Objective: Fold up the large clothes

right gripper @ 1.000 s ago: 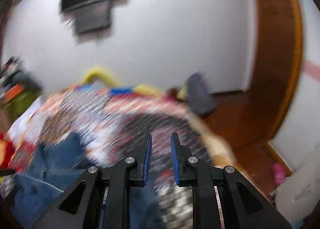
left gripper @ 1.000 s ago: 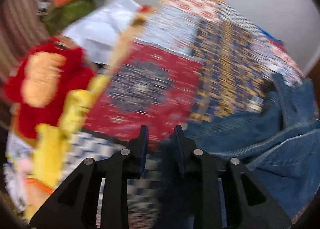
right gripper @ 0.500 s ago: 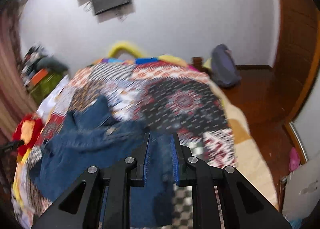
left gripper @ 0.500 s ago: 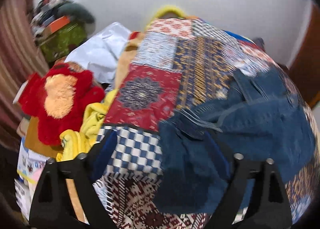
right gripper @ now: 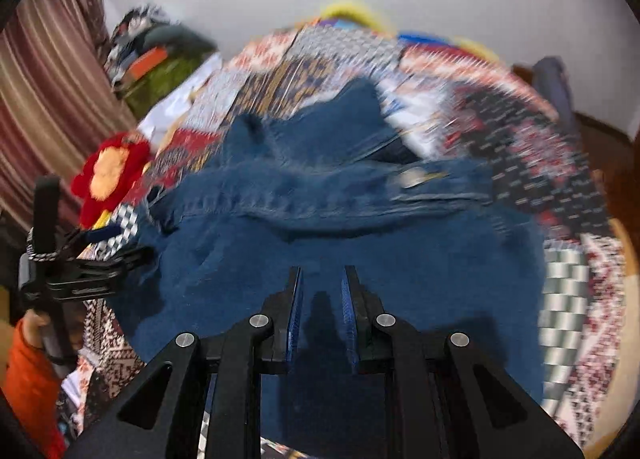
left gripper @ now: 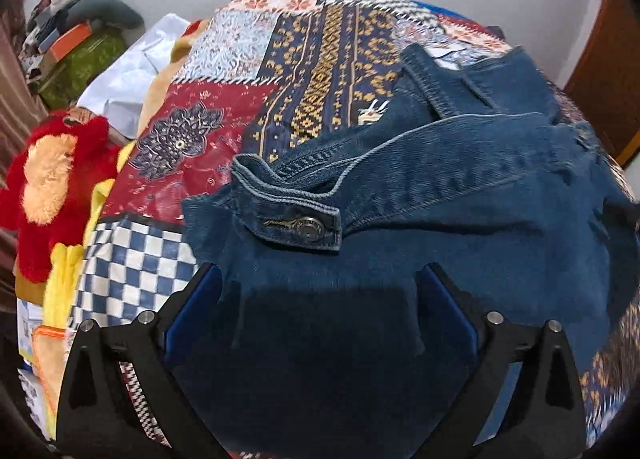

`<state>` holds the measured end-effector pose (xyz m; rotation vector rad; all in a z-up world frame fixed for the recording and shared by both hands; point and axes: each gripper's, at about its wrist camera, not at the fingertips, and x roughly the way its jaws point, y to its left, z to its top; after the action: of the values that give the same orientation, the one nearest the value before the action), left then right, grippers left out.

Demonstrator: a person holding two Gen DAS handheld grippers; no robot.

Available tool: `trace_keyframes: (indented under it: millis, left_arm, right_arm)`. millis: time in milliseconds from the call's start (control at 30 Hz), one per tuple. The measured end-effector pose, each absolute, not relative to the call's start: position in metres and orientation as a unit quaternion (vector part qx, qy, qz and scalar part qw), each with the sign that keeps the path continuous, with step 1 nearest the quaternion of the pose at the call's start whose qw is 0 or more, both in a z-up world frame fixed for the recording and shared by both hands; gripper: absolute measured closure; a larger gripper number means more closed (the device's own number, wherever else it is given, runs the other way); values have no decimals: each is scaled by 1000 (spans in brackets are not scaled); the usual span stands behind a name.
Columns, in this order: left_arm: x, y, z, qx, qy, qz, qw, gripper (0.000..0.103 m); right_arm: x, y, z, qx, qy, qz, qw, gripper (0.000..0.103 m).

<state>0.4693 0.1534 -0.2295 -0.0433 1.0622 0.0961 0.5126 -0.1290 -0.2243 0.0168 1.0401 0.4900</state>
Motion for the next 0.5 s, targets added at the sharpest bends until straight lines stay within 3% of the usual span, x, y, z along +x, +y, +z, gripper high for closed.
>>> trace_keyframes:
  millis: [200,500]
  left_arm:
    - [493,180,-235,-26,496,104,861,3]
    - [521,230,-239,-130,476,121,861,0]
  right_arm:
    - [537,-98,-255,-38,516,235,823,89]
    - [584,-132,-255,19,496,165,852,89]
